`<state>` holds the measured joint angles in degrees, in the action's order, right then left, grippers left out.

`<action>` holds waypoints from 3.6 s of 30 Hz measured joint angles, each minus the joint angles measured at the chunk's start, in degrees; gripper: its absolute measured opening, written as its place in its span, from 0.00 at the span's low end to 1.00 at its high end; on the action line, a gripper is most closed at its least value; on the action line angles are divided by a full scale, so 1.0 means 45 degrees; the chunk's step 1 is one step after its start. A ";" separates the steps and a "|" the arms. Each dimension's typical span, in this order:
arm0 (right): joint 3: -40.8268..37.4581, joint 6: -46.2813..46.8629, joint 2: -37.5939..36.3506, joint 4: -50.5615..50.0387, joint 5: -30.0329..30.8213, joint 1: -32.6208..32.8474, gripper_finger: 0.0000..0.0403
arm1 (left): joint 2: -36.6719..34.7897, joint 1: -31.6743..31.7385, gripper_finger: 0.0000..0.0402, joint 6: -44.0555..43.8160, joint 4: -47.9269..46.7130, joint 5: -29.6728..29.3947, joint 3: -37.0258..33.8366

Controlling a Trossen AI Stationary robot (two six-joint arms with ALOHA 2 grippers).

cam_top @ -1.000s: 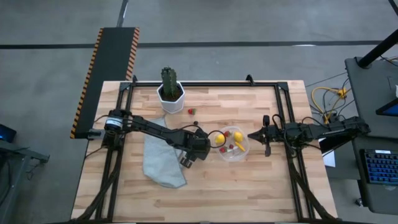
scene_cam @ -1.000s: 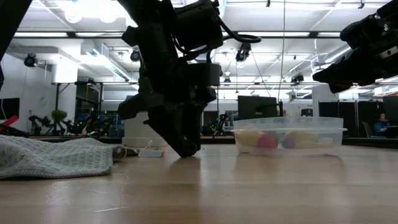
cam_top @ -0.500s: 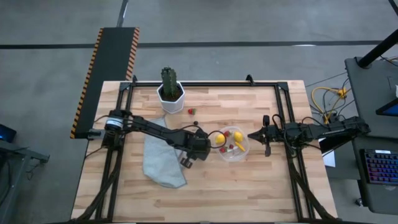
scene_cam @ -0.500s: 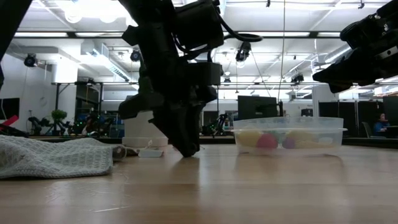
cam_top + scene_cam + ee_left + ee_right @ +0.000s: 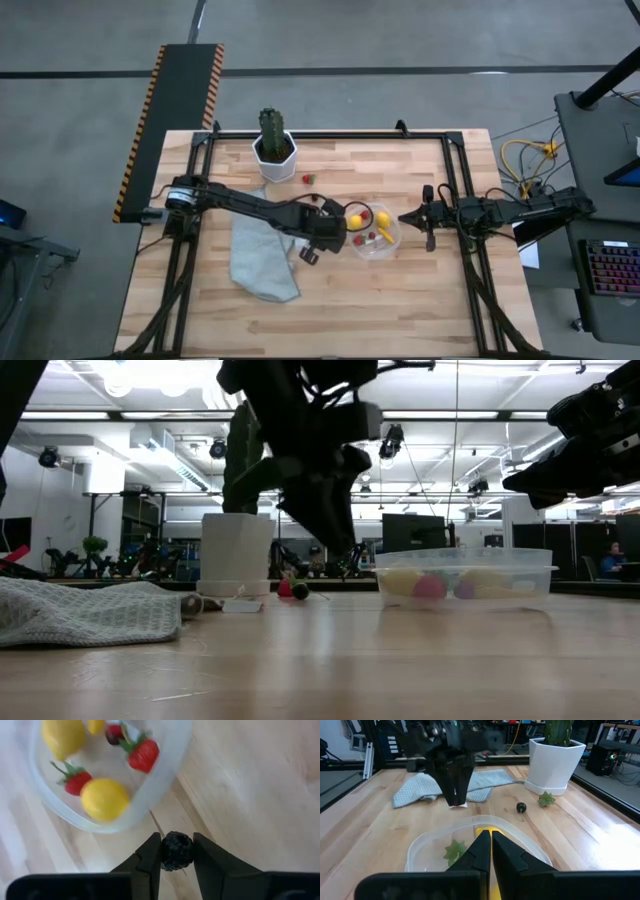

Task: Pick and placing Produce into tupperware
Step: Put the bottom black berry into the transparent container, then put the black cherry into the transparent container

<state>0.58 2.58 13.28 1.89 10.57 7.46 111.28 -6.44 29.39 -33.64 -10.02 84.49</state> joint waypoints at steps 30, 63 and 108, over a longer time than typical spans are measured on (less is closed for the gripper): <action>0.0000 0.0093 0.0003 0.0010 0.0002 0.0003 0.02 | 0.0892 0.0719 0.17 0.3978 0.4452 0.0836 0.0892; 0.0000 0.0089 0.0073 0.0000 0.0000 0.0002 0.02 | 0.2725 0.0860 0.23 0.3691 0.5074 0.1011 0.2073; 0.0000 0.0118 0.0087 0.0010 0.0004 0.0001 0.02 | -0.0147 0.1796 0.47 0.0914 -0.0256 -0.1665 0.1976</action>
<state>0.58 3.11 13.67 1.93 10.58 7.47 110.62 1.65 33.50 -34.79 -17.51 93.38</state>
